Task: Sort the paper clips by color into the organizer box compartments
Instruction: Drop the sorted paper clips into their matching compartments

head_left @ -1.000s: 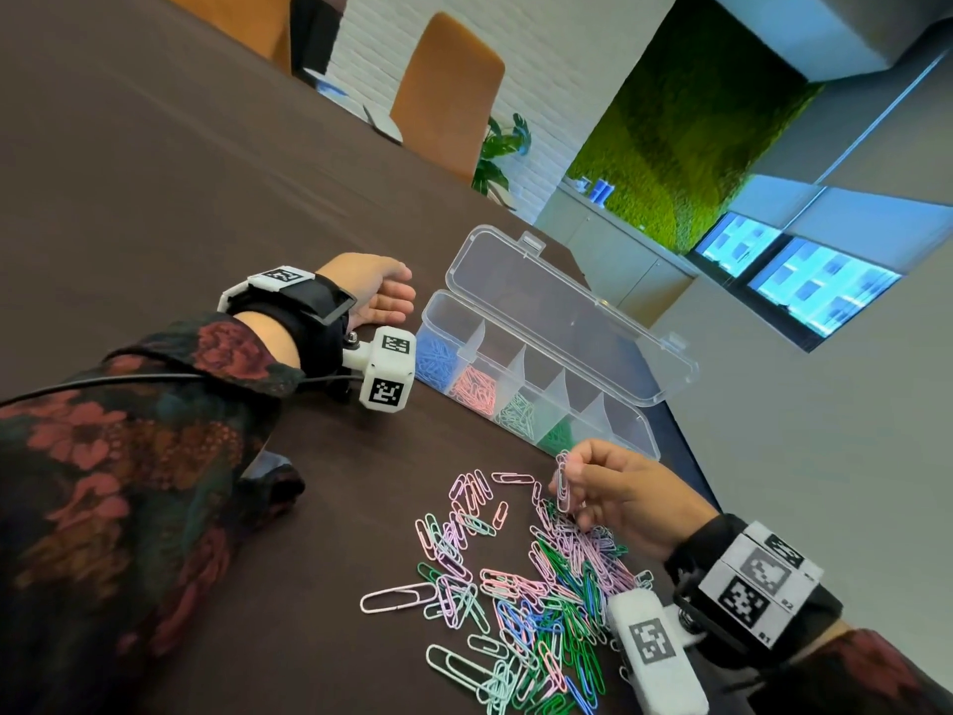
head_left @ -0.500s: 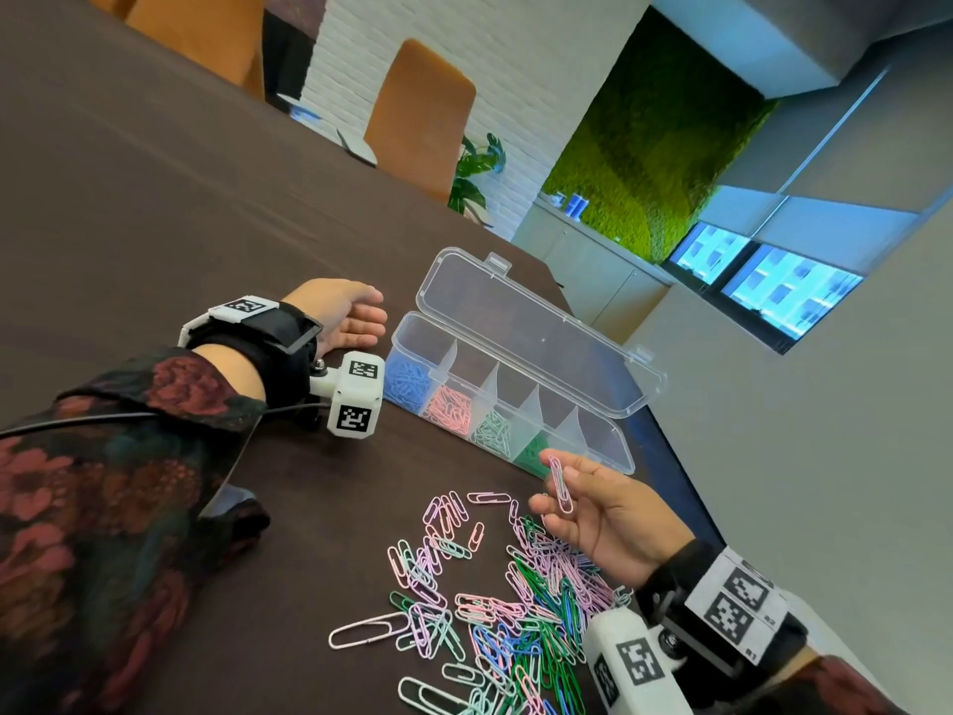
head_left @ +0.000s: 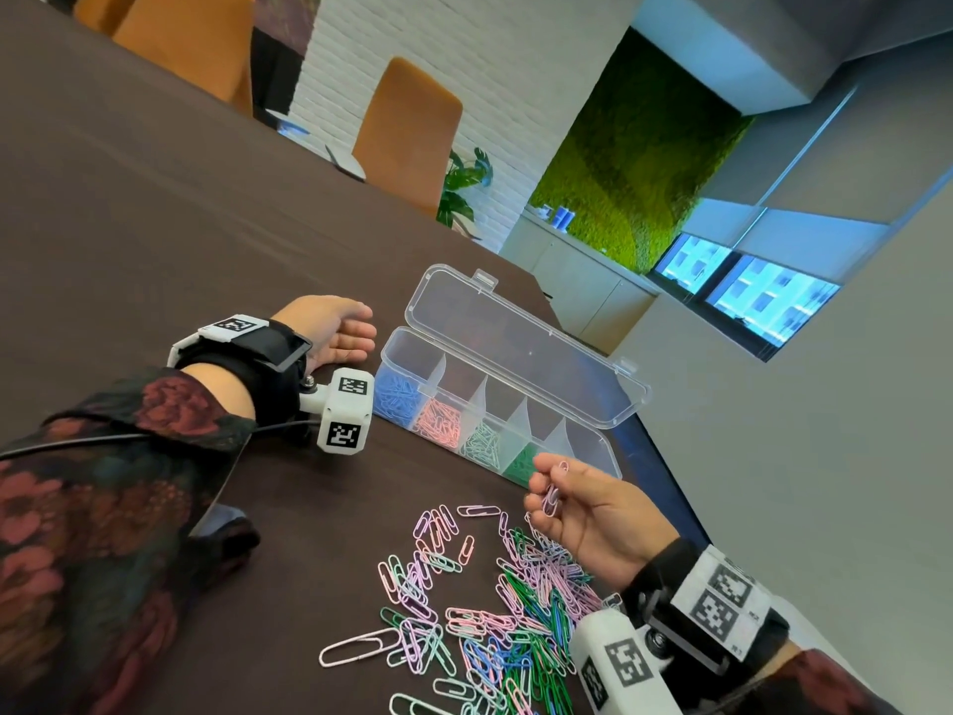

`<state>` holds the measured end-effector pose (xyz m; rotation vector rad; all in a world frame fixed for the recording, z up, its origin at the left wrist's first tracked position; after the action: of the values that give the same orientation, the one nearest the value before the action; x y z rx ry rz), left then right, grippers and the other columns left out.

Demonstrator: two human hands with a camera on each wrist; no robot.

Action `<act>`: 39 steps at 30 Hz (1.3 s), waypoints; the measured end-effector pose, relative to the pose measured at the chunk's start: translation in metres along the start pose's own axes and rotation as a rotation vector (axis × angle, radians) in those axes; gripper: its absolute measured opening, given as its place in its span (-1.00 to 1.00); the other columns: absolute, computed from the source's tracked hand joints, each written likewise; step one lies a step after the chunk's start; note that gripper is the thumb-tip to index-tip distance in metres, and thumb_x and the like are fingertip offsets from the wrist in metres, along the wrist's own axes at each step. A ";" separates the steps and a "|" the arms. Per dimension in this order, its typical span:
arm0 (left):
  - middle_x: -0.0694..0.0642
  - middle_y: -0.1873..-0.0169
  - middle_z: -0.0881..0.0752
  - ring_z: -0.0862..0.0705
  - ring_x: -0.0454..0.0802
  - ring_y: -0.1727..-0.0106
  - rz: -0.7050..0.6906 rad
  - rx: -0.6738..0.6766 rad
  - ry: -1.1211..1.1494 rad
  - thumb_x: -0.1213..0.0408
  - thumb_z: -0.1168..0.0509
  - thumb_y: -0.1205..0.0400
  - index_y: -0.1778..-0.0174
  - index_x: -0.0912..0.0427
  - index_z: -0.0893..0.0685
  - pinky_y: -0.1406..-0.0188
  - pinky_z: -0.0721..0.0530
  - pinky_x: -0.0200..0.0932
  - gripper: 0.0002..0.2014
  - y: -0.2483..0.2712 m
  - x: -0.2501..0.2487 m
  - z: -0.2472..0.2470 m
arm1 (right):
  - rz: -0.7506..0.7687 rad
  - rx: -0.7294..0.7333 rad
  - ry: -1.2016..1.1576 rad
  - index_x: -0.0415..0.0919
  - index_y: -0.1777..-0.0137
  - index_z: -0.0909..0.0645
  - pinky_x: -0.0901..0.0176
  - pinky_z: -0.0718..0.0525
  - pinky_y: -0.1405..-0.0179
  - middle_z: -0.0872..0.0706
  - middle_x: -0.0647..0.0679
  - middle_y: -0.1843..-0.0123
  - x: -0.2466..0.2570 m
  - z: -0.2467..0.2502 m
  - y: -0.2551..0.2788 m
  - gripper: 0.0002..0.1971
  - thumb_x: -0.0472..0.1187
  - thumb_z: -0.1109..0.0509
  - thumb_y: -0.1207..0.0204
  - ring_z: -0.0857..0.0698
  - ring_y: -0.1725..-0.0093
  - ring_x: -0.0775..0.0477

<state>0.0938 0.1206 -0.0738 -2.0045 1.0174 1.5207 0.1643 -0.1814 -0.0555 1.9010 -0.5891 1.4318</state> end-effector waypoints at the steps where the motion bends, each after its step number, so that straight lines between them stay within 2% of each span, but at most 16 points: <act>1: 0.19 0.19 -0.64 -0.64 0.05 0.23 -0.001 0.000 0.003 0.29 -0.16 -0.70 -0.08 0.28 -0.56 0.24 -0.66 -0.20 -0.85 0.000 0.000 0.000 | 0.009 0.005 0.017 -0.42 -0.01 -0.58 0.16 -0.75 0.46 -0.70 -0.21 0.37 0.001 -0.001 0.000 -0.79 -0.41 -0.11 -0.65 -0.73 0.41 -0.13; 4: 0.20 0.18 -0.64 -0.64 0.06 0.22 0.002 0.000 0.005 0.30 -0.17 -0.70 -0.17 0.31 -0.54 0.21 -0.66 -0.18 -0.80 0.000 0.000 0.000 | 0.029 0.045 0.051 -0.42 -0.08 -0.57 0.03 -0.78 0.24 -0.78 -0.25 0.27 0.003 -0.007 0.002 -0.77 -0.42 -0.07 -0.67 -0.81 0.24 -0.22; 9: 0.20 0.17 -0.64 -0.64 0.06 0.22 0.007 -0.002 0.007 0.29 -0.17 -0.70 -0.09 0.29 -0.56 0.16 -0.64 -0.16 -0.84 0.000 -0.001 0.001 | 0.070 0.067 0.280 -0.32 -0.17 -0.59 0.12 -0.58 0.00 -0.80 -0.23 -0.09 0.006 -0.012 0.007 -0.74 -0.38 -0.08 -0.66 -0.74 -0.13 -0.13; 12: 0.20 0.17 -0.64 -0.65 0.06 0.22 0.010 0.000 0.006 0.29 -0.18 -0.70 0.03 0.25 -0.57 0.16 -0.64 -0.16 -0.88 0.000 0.000 0.001 | 0.095 0.098 0.343 -0.28 -0.24 -0.56 0.13 -0.51 -0.06 -0.78 -0.19 -0.16 0.007 -0.014 0.009 -0.73 -0.37 -0.09 -0.66 -0.68 -0.25 -0.15; 15: 0.21 0.16 -0.64 -0.65 0.07 0.20 0.005 -0.001 0.008 0.29 -0.18 -0.70 -0.10 0.29 -0.56 0.15 -0.64 -0.14 -0.84 0.000 0.000 0.001 | 0.104 0.126 0.325 -0.26 -0.29 -0.55 0.07 -0.52 -0.09 -0.77 -0.19 -0.18 0.008 -0.015 0.011 -0.71 -0.36 -0.09 -0.66 -0.67 -0.27 -0.17; 17: 0.21 0.15 -0.65 -0.65 0.08 0.19 0.002 -0.001 0.011 0.29 -0.18 -0.70 -0.15 0.30 -0.54 0.14 -0.64 -0.14 -0.81 0.000 0.000 0.001 | 0.107 0.120 0.232 -0.30 -0.26 -0.55 0.01 -0.63 -0.02 -0.79 -0.24 -0.11 0.011 -0.015 0.011 -0.71 -0.38 -0.09 -0.64 -0.73 -0.15 -0.21; 19: 0.21 0.16 -0.64 -0.65 0.07 0.19 0.004 0.001 0.009 0.29 -0.17 -0.70 -0.11 0.29 -0.56 0.19 -0.67 -0.16 -0.83 0.000 0.000 0.000 | 0.105 0.057 0.095 -0.33 -0.17 -0.56 0.05 -0.74 0.26 -0.77 -0.23 0.18 0.019 -0.009 0.010 -0.72 -0.45 -0.05 -0.64 -0.77 0.20 -0.17; 21: 0.20 0.17 -0.64 -0.64 0.06 0.22 0.004 0.002 0.006 0.30 -0.16 -0.70 0.01 0.25 -0.58 0.36 -0.72 -0.24 -0.87 0.000 0.000 0.000 | 0.126 -0.065 -0.013 -0.29 -0.06 -0.55 0.23 -0.57 0.62 -0.57 -0.11 0.43 0.035 0.008 0.005 -0.73 -0.51 -0.06 -0.55 -0.54 0.54 0.00; 23: 0.20 0.18 -0.64 -0.64 0.05 0.23 0.003 -0.005 0.003 0.30 -0.16 -0.70 0.08 0.23 -0.57 0.48 -0.70 -0.32 -0.87 -0.001 0.000 0.002 | 0.141 -0.146 -0.123 -0.24 0.08 -0.50 0.31 -0.32 0.76 -0.39 -0.03 0.53 0.053 0.026 -0.001 -0.75 -0.47 -0.29 -0.26 -0.32 0.64 0.08; 25: 0.20 0.18 -0.64 -0.64 0.05 0.23 0.004 -0.007 0.002 0.30 -0.17 -0.70 0.08 0.22 -0.58 0.50 -0.69 -0.32 -0.88 -0.002 0.001 0.002 | 0.128 -0.196 -0.212 -0.17 0.29 -0.42 0.37 -0.19 0.81 -0.27 0.02 0.61 0.065 0.040 -0.006 -0.68 -0.33 -0.46 0.01 -0.22 0.71 0.09; 27: 0.20 0.18 -0.65 -0.64 0.05 0.23 0.005 -0.003 0.002 0.30 -0.17 -0.70 0.08 0.22 -0.58 0.50 -0.70 -0.32 -0.88 -0.003 0.001 0.002 | 0.153 -0.256 -0.244 -0.11 0.48 -0.29 0.44 -0.09 0.79 -0.17 0.05 0.67 0.074 0.050 -0.009 -0.72 -0.20 -0.38 -0.27 -0.15 0.76 0.10; 29: 0.20 0.18 -0.65 -0.65 0.05 0.22 0.006 0.000 0.001 0.29 -0.18 -0.69 0.08 0.22 -0.58 0.49 -0.70 -0.32 -0.88 -0.004 0.002 0.002 | 0.203 -0.355 -0.260 -0.08 0.57 -0.19 0.46 -0.03 0.72 -0.12 0.05 0.69 0.078 0.062 -0.015 -0.56 -0.10 -0.13 -0.56 -0.09 0.77 0.08; 31: 0.20 0.18 -0.66 -0.65 0.05 0.22 0.008 -0.002 0.003 0.29 -0.18 -0.69 0.07 0.22 -0.59 0.49 -0.71 -0.32 -0.88 -0.005 0.002 0.002 | 0.256 -0.400 -0.293 -0.07 0.63 -0.16 0.40 -0.06 0.66 -0.11 0.05 0.70 0.077 0.068 -0.023 -0.47 -0.09 -0.05 -0.63 -0.09 0.75 0.06; 34: 0.19 0.17 -0.66 -0.66 0.04 0.22 0.012 -0.005 0.001 0.29 -0.18 -0.69 0.07 0.23 -0.59 0.45 -0.71 -0.30 -0.88 -0.005 0.003 0.003 | 0.332 -0.423 -0.429 -0.08 0.64 -0.20 0.21 -0.27 0.45 -0.21 0.02 0.67 0.072 0.076 -0.038 -0.45 -0.10 -0.04 -0.66 -0.23 0.60 0.00; 37: 0.19 0.19 -0.66 -0.65 0.04 0.24 0.013 -0.001 0.010 0.30 -0.19 -0.69 0.06 0.24 -0.59 0.42 -0.71 -0.28 -0.89 -0.006 0.003 0.002 | 0.394 -0.418 -0.454 -0.10 0.49 -0.25 0.05 -0.45 0.07 -0.54 -0.04 0.58 0.070 0.080 -0.047 -0.55 -0.11 -0.01 -0.70 -0.60 0.29 -0.10; 39: 0.19 0.20 -0.65 -0.64 0.03 0.25 0.013 -0.002 0.011 0.30 -0.18 -0.69 0.04 0.24 -0.59 0.34 -0.70 -0.23 -0.89 -0.006 0.003 0.001 | 0.413 -0.425 -0.426 -0.10 0.43 -0.28 0.05 -0.44 -0.04 -0.70 -0.05 0.47 0.068 0.082 -0.049 -0.59 -0.14 -0.01 -0.71 -0.69 0.12 -0.11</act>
<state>0.0979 0.1249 -0.0773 -2.0141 1.0355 1.5194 0.2717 -0.2064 -0.0159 1.7970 -1.4347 1.0114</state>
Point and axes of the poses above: each hand's wrist, its own y-axis away from the middle knuckle, its own z-axis out of the back of the hand, x = y × z, the point moved 7 cm from there along -y, towards the middle knuckle
